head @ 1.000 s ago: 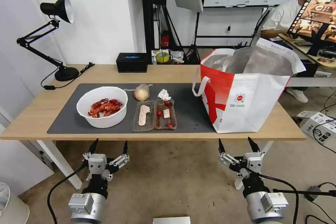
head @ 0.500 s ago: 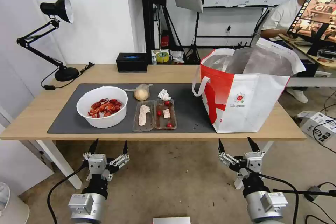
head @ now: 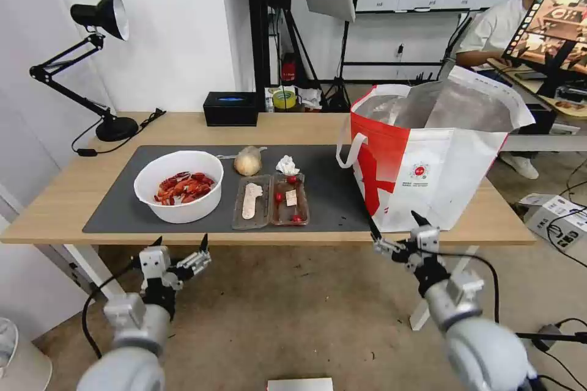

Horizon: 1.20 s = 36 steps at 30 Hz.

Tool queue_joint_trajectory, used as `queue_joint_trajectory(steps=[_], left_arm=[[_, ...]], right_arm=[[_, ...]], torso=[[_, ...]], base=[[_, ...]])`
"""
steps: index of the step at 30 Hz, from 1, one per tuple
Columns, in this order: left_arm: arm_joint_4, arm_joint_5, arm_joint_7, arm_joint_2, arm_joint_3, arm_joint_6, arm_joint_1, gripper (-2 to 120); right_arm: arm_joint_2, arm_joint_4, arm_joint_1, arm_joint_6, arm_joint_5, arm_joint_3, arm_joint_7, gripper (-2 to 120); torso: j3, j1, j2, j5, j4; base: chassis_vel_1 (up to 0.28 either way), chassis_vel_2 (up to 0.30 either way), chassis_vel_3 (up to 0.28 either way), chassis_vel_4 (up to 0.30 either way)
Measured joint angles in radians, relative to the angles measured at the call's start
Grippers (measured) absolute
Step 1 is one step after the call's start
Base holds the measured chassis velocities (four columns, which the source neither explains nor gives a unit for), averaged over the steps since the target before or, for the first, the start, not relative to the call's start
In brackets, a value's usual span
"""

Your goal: Pick up the trash from the table and place it into the takeout bag.

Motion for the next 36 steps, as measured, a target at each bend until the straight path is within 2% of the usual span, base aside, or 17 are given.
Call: queue_joint_trajectory(steps=[9,36], left_arm=[[0.003,-0.015,0.003,0.0,-0.002,-0.031,0.001,100],[0.008,-0.016,0.008,-0.019,0.014,-0.038,-0.001,100]], right_arm=[[0.007,-0.017,0.022,0.025,0.007,-0.031,0.0,100],[0.034,-0.034,0.029,0.052,-0.002,-0.065,-0.001,100]], torso=[[0.0,0.0,0.0,0.0,-0.0003],[0.0,0.0,0.0,0.0,-0.0003]], base=[[0.0,0.0,0.0,0.0],[0.0,0.0,0.0,0.0]])
